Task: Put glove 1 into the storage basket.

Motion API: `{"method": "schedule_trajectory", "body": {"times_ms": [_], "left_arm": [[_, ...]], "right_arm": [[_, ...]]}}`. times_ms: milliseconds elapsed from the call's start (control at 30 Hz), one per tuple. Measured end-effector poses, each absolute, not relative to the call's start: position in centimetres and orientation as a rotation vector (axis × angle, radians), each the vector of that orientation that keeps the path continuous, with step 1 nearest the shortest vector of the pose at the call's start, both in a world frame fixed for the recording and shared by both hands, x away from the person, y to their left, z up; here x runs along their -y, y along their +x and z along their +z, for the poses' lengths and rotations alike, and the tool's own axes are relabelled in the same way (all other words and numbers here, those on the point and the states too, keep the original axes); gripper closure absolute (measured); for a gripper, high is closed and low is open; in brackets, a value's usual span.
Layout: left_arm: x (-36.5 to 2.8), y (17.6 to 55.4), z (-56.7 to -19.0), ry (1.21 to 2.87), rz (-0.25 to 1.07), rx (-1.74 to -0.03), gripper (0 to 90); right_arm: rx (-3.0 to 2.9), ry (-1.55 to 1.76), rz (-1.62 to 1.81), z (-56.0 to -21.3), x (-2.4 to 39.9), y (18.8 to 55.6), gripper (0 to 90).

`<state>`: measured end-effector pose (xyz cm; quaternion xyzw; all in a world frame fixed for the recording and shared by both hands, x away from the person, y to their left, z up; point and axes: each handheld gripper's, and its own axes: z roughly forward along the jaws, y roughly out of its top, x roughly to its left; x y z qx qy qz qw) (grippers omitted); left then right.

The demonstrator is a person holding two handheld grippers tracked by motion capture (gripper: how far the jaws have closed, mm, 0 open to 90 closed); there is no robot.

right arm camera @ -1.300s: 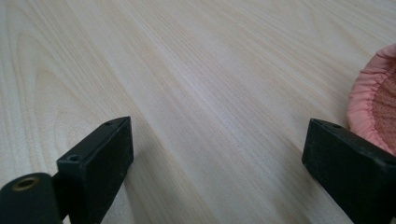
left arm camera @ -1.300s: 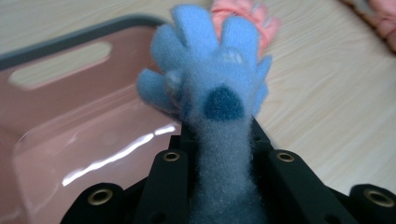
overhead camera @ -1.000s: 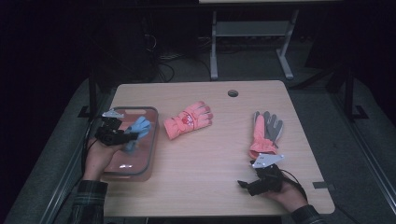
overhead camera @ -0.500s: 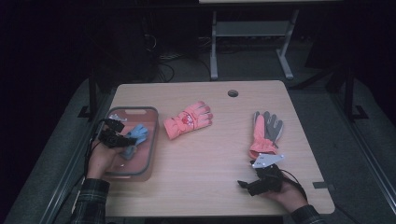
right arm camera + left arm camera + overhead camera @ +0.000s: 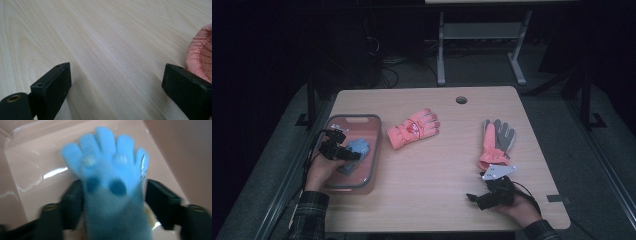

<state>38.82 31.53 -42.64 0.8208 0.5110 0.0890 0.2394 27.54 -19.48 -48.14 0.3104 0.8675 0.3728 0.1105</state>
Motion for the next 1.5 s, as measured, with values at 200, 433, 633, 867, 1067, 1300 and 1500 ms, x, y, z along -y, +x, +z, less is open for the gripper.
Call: {"method": "schedule_trajectory", "body": {"times_ms": [200, 433, 633, 867, 1067, 1300, 1500], "left_arm": [[-31.1, 38.4, -41.1, 2.214, 0.305, -1.362, 15.3], [-28.9, 37.3, -38.2, 2.132, 0.315, -1.205, 15.2], [-26.1, 36.6, -37.1, 2.118, 0.268, -1.087, 15.2], [-22.9, 35.8, -36.8, 2.118, 0.223, -0.999, 15.2], [-19.7, 34.7, -37.1, 2.145, 0.208, -0.927, 15.2], [-17.3, 33.7, -38.0, 2.156, 0.209, -0.894, 15.2], [-15.0, 32.5, -39.7, 2.208, 0.204, -0.832, 15.2]], "right_arm": [[-2.548, 0.911, 1.095, -48.2, 19.5, 27.5, 8.5], [-2.567, 0.919, 1.074, -48.2, 19.2, 27.6, 1.5], [-2.567, 0.919, 1.074, -48.2, 19.2, 27.7, 1.6], [-2.566, 0.922, 1.073, -48.2, 19.1, 27.6, 1.6], [-2.568, 0.915, 1.078, -48.2, 19.1, 27.7, 1.6], [-2.571, 0.908, 1.078, -48.2, 19.0, 27.8, 1.8], [-2.597, 0.887, 1.081, -47.7, 18.8, 27.7, 12.8]]}}
